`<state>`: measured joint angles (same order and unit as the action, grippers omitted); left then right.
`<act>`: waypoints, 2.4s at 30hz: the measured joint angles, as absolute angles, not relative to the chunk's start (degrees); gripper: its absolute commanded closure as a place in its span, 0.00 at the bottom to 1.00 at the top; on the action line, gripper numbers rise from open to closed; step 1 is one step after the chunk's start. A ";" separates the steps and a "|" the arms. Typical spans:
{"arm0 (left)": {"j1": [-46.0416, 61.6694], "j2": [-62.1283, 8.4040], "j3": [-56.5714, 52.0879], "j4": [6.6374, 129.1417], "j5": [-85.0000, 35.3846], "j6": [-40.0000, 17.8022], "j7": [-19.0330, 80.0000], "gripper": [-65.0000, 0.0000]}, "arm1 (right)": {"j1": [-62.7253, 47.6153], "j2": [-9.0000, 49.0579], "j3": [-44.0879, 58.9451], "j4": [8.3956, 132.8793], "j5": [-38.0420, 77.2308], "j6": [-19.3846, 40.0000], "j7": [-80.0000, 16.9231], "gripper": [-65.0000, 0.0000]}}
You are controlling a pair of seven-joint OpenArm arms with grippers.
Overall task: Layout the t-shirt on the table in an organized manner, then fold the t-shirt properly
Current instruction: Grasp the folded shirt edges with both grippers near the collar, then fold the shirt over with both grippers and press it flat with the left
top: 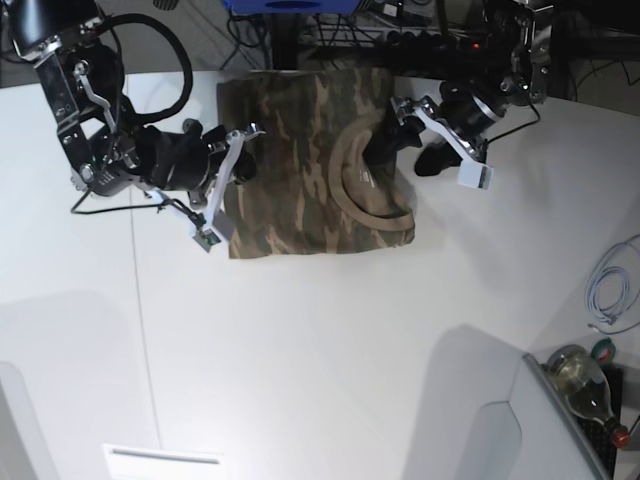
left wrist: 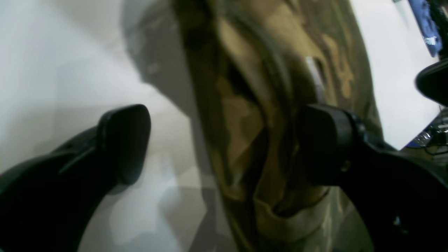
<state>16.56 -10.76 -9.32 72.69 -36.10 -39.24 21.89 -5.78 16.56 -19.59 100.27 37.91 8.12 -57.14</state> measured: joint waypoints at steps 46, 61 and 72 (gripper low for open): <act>8.86 -8.43 -3.57 66.70 -48.05 -39.55 32.32 0.03 | -6.57 17.78 -19.38 100.27 37.93 8.14 -56.77 0.99; 4.71 -4.51 -4.03 62.28 -31.05 -40.93 30.24 0.52 | -7.20 17.76 -19.33 100.27 37.95 8.12 -56.75 0.99; -3.14 -5.10 0.38 59.40 -15.51 -41.89 30.41 1.00 | -7.49 17.61 -18.57 100.27 38.09 8.12 -56.73 0.99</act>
<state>-3.14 -5.10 0.38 59.40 -15.51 -41.89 30.41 -7.49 17.61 -18.57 100.27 38.09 8.12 -56.73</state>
